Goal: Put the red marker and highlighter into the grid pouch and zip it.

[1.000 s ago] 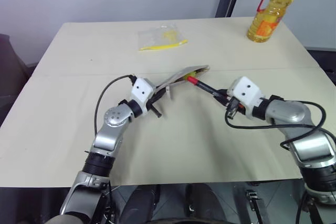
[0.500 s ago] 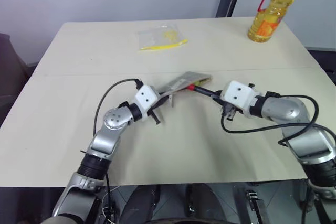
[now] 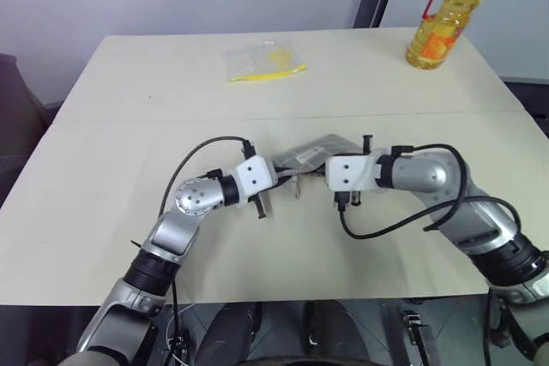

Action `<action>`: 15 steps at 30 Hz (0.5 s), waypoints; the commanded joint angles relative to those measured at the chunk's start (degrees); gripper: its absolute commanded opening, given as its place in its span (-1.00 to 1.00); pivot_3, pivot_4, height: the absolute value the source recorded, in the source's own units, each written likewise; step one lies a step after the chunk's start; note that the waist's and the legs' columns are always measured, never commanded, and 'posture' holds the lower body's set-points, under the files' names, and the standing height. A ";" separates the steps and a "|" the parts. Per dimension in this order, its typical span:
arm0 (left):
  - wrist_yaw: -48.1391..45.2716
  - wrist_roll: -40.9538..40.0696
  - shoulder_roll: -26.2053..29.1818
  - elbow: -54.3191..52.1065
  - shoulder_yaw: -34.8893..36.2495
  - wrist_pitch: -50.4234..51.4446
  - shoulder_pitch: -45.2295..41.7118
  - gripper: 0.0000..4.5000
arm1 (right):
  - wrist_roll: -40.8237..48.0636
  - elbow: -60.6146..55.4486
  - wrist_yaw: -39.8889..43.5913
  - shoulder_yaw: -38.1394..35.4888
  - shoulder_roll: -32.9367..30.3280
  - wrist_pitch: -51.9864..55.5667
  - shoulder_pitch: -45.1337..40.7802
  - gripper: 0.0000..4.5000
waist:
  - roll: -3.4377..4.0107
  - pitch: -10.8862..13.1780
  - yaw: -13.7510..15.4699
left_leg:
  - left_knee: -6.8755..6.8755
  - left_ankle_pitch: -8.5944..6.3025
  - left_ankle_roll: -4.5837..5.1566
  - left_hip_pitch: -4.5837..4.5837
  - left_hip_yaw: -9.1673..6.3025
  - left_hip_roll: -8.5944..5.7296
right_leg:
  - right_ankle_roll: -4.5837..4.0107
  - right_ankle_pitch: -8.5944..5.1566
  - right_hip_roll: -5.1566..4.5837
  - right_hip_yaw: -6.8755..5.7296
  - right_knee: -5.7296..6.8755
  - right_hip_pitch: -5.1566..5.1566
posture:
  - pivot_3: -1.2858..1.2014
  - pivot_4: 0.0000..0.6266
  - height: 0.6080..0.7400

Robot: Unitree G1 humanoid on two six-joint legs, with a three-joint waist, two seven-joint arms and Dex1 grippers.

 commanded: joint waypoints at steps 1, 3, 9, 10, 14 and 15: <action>0.67 -1.56 -0.34 -2.85 1.54 1.27 -0.36 -1.00 | 1.60 -1.67 -0.11 -4.87 0.01 1.06 -0.72 0.26 | 0.00 0.00 -0.03 | 0.00 0.00 0.00 0.00 0.00 0.00 | 0.00 0.00 0.00 0.00 0.00 0.00 | 0.03 -0.52 1.00; 1.69 -3.91 -1.50 -3.33 3.25 4.44 -0.43 -1.00 | 5.51 -2.93 0.12 -9.04 0.79 4.29 -0.21 0.44 | 0.00 0.00 -0.02 | 0.00 0.00 0.00 0.00 -0.01 0.01 | 0.00 0.00 0.00 0.00 0.00 0.00 | 0.03 -0.52 1.00; 7.11 -13.61 -7.75 -3.35 10.42 17.76 -2.78 -1.00 | 22.00 -7.37 0.96 -25.11 4.26 19.77 1.94 0.44 | -0.02 0.01 0.05 | 0.02 0.00 0.01 -0.01 -0.04 0.01 | 0.01 0.00 0.01 -0.02 0.00 0.03 | 0.03 -0.52 1.00; 8.09 -15.21 -8.94 -2.82 11.65 19.72 -3.63 -1.00 | 24.49 -8.68 1.28 -26.60 4.75 22.07 3.34 0.44 | -0.04 0.02 0.17 | 0.03 0.00 0.01 -0.01 -0.06 0.00 | 0.01 0.00 0.02 -0.03 0.00 0.03 | 0.03 -0.52 1.00; 9.62 -18.90 -11.59 -2.28 13.96 24.25 -5.79 -1.00 | 29.05 -12.39 -1.59 -26.66 7.71 26.70 6.68 0.44 | -0.06 0.02 -0.15 | 0.09 -0.01 0.02 -0.02 -0.11 0.00 | 0.02 0.00 0.03 -0.10 0.00 0.09 | 0.03 -0.52 1.00; 9.73 -19.69 -12.17 -1.94 14.21 25.14 -6.47 -1.00 | 29.53 -12.74 -4.23 -25.52 10.51 28.25 6.63 0.44 | -0.06 0.03 -0.37 | 0.08 -0.01 0.03 -0.02 -0.07 0.01 | 0.02 0.00 0.03 -0.08 0.01 0.05 | 0.03 -0.52 1.00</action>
